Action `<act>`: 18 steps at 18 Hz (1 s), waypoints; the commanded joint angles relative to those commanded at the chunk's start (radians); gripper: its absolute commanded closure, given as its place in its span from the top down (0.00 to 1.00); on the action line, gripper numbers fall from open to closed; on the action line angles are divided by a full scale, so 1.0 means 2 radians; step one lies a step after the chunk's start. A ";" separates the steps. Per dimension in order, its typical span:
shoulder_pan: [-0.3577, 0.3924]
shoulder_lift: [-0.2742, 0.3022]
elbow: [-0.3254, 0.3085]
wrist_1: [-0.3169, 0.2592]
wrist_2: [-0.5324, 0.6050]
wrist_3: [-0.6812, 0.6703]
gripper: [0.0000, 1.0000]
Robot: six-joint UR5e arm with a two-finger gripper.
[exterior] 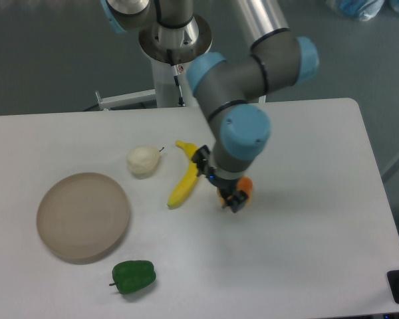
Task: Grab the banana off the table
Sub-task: 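Move the gripper over the yellow banana and lower toward it, then close the gripper on the banana's stem end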
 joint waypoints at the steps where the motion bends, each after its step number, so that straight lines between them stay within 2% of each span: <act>1: -0.001 -0.001 -0.014 0.017 0.000 -0.015 1.00; 2: -0.001 -0.001 -0.028 0.054 0.001 -0.021 1.00; 3: 0.000 0.000 -0.041 0.077 0.003 -0.023 1.00; 5: -0.002 0.001 -0.082 0.119 0.005 -0.043 1.00; 7: -0.002 0.004 -0.105 0.149 0.006 -0.058 1.00; 11: -0.015 0.011 -0.145 0.164 0.024 -0.094 1.00; 17: -0.021 0.006 -0.156 0.187 0.029 -0.116 1.00; 18: -0.022 0.006 -0.156 0.189 0.029 -0.116 0.82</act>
